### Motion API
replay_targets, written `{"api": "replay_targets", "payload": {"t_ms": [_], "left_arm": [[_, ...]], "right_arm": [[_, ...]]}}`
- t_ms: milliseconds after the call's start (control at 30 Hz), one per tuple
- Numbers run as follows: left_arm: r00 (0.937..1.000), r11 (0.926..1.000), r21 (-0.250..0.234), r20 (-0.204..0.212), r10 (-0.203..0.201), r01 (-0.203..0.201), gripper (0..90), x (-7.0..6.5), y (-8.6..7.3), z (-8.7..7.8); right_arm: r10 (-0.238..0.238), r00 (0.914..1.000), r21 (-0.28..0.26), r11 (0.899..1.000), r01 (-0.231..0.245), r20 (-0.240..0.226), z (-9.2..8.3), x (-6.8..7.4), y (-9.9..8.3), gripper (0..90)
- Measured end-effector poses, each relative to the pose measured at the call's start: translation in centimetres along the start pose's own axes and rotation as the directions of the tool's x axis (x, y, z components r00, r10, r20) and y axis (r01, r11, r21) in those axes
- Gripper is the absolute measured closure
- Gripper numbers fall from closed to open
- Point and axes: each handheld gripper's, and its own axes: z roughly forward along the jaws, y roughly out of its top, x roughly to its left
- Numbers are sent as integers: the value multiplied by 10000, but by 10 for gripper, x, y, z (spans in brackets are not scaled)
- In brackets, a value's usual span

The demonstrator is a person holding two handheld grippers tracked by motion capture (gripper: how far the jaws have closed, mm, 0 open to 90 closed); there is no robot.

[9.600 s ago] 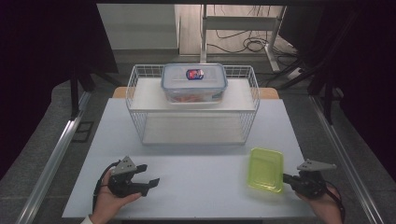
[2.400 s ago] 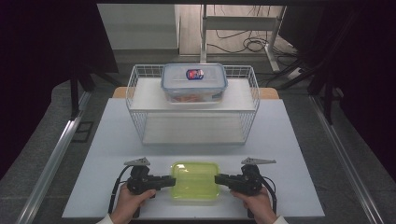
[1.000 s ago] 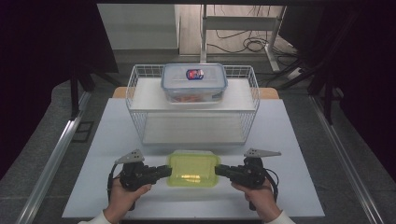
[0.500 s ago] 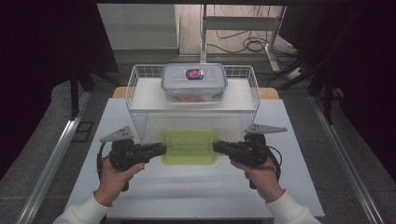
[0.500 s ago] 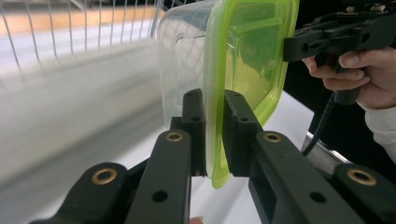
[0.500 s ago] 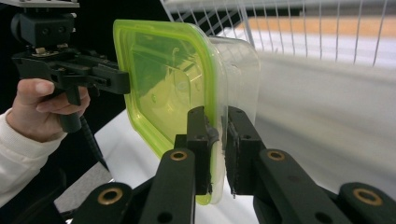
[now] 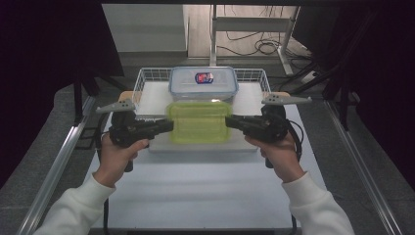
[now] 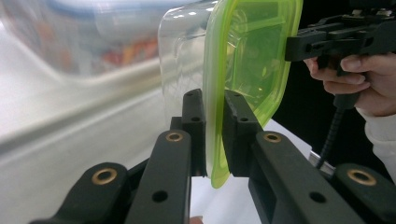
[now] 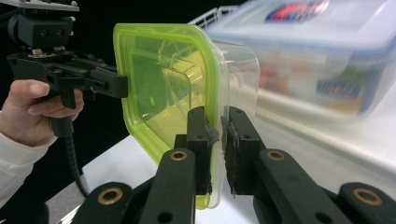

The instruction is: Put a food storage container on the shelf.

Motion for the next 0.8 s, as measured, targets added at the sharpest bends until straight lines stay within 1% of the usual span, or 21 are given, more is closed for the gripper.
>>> {"api": "replay_targets", "payload": {"t_ms": [33, 67, 100, 133, 233, 267, 300, 333, 367, 433, 467, 500, 567, 600, 633, 667, 700, 733, 767, 800], "left_arm": [[10000, 10000, -23, -31, 49, -50, 813, 0, 5, 0], [9999, 9999, -53, -65, 124, -125, 813, 2, 15, 0], [9999, 9999, -53, -65, 124, -125, 813, 2, 15, 0], [9999, 9999, -102, -82, 108, -108, 813, 2, 20, 1], [9995, 9996, -140, -189, 241, -243, 813, 4, 33, 1], [9992, 9994, -128, -259, 316, -320, 812, 5, 41, 2], [9992, 9994, -128, -259, 316, -320, 812, 5, 41, 2], [9988, 9992, -139, -314, 377, -381, 812, 6, 48, 3], [9988, 9992, -139, -314, 377, -381, 812, 6, 48, 3], [9987, 9991, -123, -326, 397, -401, 812, 7, 56, 4], [9989, 9994, -88, -318, 345, -348, 812, 11, 64, 5], [9989, 9994, -88, -318, 345, -348, 812, 11, 64, 5], [9988, 9995, -19, -389, 305, -306, 812, 14, 72, 7], [9987, 9996, 2, -424, 282, -282, 812, 17, 76, 8], [9991, 9999, 66, -403, 161, -159, 812, 22, 84, 11], [9991, 9999, 66, -403, 161, -159, 812, 22, 84, 11], [9992, 9999, 120, -388, 107, -103, 812, 25, 88, 12], [9993, 9999, 165, -365, 49, -43, 811, 31, 95, 16], [9993, 9999, 165, -365, 49, -43, 811, 31, 95, 16], [9994, 9998, 144, -309, -163, 168, 810, 38, 99, 19]], "right_arm": [[-32, 10000, -4, 10000, 32, 27, 0, -1, 5, 809], [-113, 9999, -12, 9999, 113, 85, -1, -3, 15, 809], [-113, 9999, -12, 9999, 113, 85, -1, -3, 15, 809], [-156, 9998, -13, 9999, 156, 112, -1, -3, 20, 809], [-276, 9994, -85, 9996, 278, 187, -2, -6, 34, 809], [-309, 9993, -105, 9995, 311, 200, -2, -8, 42, 809], [-315, 9993, -133, 9994, 318, 200, -2, -10, 46, 809], [-330, 9993, -137, 9994, 333, 197, -1, -11, 49, 809], [-330, 9993, -137, 9994, 333, 197, -1, -11, 49, 809], [-330, 9993, -125, 9994, 333, 191, -1, -14, 56, 808], [-278, 9995, -99, 9996, 280, 160, 0, -18, 64, 809], [-278, 9995, -99, 9996, 280, 160, 0, -18, 64, 809], [-208, 9996, -90, 9997, 210, 191, 3, -22, 71, 808], [-123, 9996, -93, 9999, 125, 239, 5, -26, 78, 808], [-97, 9996, -94, 9999, 99, 271, 7, -28, 81, 807], [-97, 9996, -94, 9999, 99, 271, 7, -28, 81, 807], [-45, 9995, -63, 10000, 47, 299, 8, -30, 85, 807], [115, 9995, -2, 9999, -115, 310, 11, -36, 92, 806], [115, 9995, -2, 9999, -115, 310, 11, -36, 92, 806], [286, 9991, 29, 9996, -287, 297, 14, -41, 98, 805]]}}
